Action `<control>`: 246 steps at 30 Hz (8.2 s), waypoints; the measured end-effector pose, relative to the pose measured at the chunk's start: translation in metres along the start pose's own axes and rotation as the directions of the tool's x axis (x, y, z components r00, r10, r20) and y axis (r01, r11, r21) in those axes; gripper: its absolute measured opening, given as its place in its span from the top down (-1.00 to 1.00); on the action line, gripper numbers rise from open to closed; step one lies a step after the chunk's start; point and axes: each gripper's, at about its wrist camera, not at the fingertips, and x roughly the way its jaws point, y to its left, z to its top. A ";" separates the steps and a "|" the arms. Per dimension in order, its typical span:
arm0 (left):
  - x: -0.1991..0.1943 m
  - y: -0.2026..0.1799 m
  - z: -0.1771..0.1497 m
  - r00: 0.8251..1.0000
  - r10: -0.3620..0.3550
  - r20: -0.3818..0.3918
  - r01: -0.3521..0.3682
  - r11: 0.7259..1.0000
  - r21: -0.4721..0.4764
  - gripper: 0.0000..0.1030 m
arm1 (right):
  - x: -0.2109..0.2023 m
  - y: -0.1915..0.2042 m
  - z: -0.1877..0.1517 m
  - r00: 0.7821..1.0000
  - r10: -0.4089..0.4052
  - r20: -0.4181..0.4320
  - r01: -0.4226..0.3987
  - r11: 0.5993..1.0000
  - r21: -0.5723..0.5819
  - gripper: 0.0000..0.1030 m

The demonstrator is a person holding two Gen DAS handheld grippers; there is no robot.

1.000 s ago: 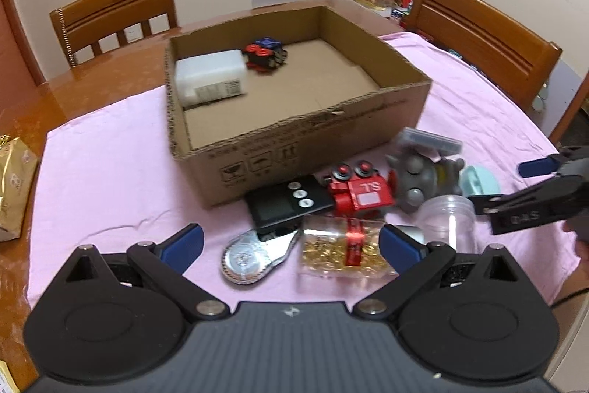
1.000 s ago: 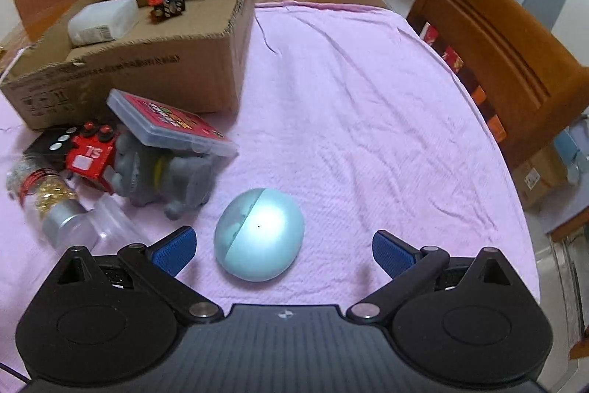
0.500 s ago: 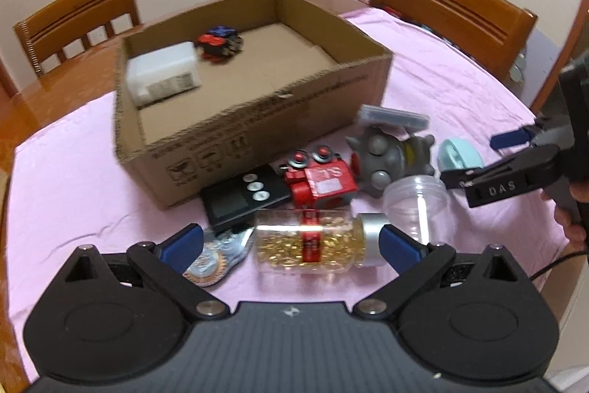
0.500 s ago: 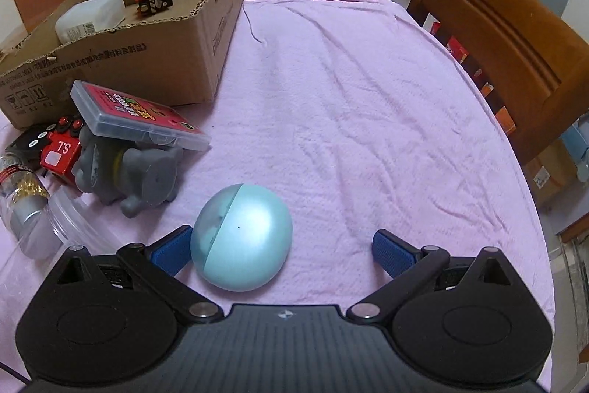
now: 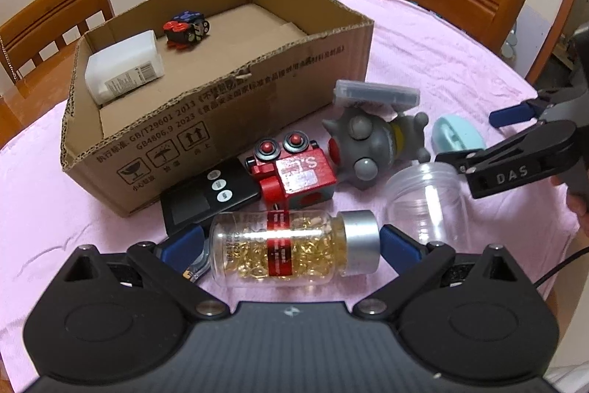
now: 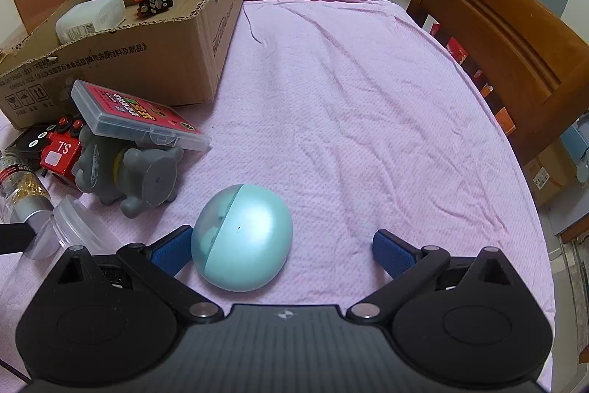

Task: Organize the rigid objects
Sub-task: 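Grasp the gold capsule bottle with the left tool while the right grasps the teal case, then lower the capsule bottle into the cardboard box with the left tool while the right drops the teal case in, then move the right tool to the clear plastic jar while the left tool withdraws from the box, then grasp the clear plastic jar with the right tool while the left grasps the silver correction tape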

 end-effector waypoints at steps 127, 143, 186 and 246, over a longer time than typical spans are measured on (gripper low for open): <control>-0.057 0.112 0.080 0.960 0.252 0.119 -0.206 0.928 -0.311 -0.92 | -0.039 0.081 0.188 0.955 0.285 0.075 -0.237 0.893 -0.382 -0.12; -0.077 0.122 0.027 0.937 0.342 0.069 -0.281 0.858 -0.429 -0.95 | 0.033 0.086 0.242 0.972 0.228 0.059 -0.194 0.916 -0.352 -0.12; -0.059 0.088 -0.059 0.986 0.164 0.013 -0.155 0.955 -0.252 -0.96 | -0.052 0.088 0.019 0.970 0.240 -0.046 -0.244 0.956 -0.159 -1.00; 0.021 0.076 -0.030 0.989 0.133 0.058 -0.116 0.966 -0.231 -0.77 | -0.045 0.106 -0.048 0.957 0.213 -0.196 -0.276 0.875 -0.397 -1.00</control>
